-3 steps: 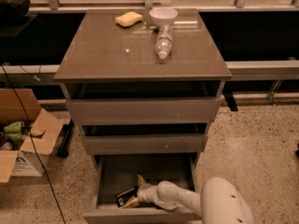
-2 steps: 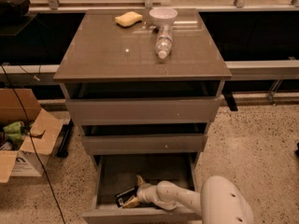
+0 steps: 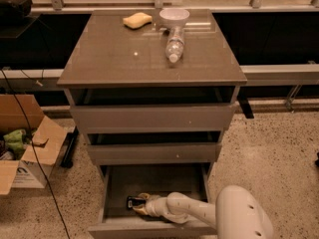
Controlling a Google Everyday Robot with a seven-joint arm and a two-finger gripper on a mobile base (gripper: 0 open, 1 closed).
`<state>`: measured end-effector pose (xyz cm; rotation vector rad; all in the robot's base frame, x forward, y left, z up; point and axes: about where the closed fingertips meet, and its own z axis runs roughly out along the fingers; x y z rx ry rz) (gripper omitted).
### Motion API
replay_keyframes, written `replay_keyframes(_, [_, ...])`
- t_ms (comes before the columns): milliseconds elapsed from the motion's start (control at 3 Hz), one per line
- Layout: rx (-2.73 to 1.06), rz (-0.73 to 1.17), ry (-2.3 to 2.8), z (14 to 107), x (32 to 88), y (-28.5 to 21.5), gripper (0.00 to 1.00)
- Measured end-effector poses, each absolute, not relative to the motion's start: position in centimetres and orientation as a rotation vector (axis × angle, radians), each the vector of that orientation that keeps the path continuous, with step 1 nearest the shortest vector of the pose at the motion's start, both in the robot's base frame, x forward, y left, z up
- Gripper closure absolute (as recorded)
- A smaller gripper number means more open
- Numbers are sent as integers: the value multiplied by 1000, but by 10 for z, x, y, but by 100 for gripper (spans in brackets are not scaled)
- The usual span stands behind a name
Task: Pick rxbar chocolate from bottom drawer and place on counter
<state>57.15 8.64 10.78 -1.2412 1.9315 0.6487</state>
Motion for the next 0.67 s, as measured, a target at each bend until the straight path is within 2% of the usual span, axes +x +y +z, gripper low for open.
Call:
replay_keyframes(333, [-1212, 663, 1938, 107, 574, 85, 100])
replay_keyframes(667, [-1166, 690, 1926, 131, 584, 83, 100])
